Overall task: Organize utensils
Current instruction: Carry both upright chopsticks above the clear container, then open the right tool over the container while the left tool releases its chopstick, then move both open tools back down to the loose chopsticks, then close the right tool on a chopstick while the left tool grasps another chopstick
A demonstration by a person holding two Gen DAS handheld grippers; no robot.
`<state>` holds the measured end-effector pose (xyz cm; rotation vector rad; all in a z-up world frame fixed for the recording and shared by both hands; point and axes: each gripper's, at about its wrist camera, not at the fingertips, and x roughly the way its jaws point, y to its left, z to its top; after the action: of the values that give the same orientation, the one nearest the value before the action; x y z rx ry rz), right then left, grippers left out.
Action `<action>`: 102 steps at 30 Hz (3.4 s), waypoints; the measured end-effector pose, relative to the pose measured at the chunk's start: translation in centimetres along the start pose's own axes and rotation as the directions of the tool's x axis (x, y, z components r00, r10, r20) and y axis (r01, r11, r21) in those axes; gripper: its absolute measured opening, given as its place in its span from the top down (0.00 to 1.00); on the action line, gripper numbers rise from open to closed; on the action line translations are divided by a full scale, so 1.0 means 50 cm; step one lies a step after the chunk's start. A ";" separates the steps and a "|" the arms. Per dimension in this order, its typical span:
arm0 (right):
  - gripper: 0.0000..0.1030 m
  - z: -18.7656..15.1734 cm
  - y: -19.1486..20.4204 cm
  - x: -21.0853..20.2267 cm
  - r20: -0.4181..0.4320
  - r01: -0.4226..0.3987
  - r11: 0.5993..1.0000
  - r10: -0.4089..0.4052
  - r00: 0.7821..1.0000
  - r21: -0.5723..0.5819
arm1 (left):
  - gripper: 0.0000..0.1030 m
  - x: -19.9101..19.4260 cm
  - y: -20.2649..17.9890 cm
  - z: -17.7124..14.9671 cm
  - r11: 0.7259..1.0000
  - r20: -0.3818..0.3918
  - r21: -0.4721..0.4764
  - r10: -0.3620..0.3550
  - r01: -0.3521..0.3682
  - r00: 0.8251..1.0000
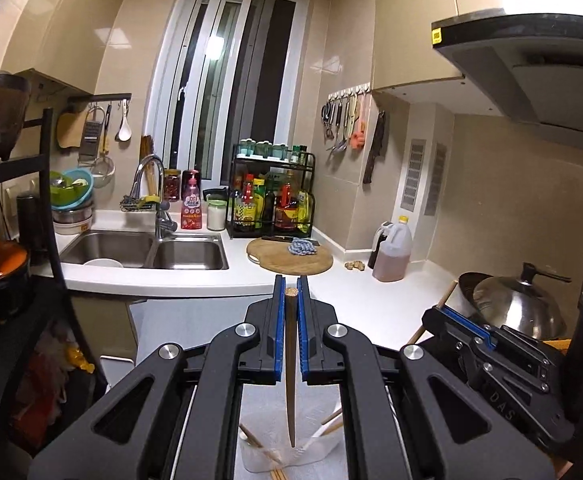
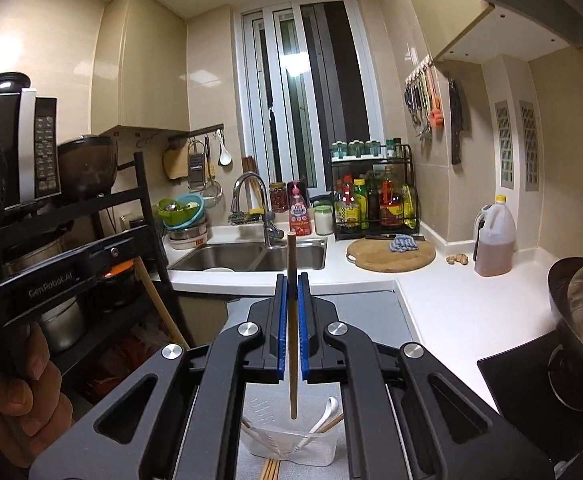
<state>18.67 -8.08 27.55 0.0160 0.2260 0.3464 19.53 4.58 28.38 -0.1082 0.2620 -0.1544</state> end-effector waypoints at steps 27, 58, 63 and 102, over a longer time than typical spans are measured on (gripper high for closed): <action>0.93 -0.154 -0.022 0.179 -0.201 0.002 1.000 -0.008 0.980 -0.027 | 0.94 0.156 0.028 -0.132 0.999 -0.135 0.030 0.023 -0.019 0.991; 0.61 -0.261 0.003 -0.169 -0.023 0.090 0.995 -0.092 0.996 -0.050 | 0.63 -0.178 0.023 -0.348 0.991 -0.075 -0.046 0.121 -0.125 0.990; 0.61 -0.382 0.003 -0.191 -0.074 0.087 0.996 -0.086 0.994 0.005 | 0.63 -0.188 0.022 -0.479 0.983 -0.161 -0.055 0.164 -0.174 0.973; 0.93 -0.663 0.063 -0.099 -0.455 -0.029 0.999 0.005 0.890 -0.044 | 0.63 -0.201 0.029 -0.710 0.974 -0.302 -0.085 0.177 -0.211 0.937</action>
<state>5.71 -7.58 -3.53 -0.1148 0.6848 0.3701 0.70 4.64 -3.40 -0.1750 0.5768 0.0436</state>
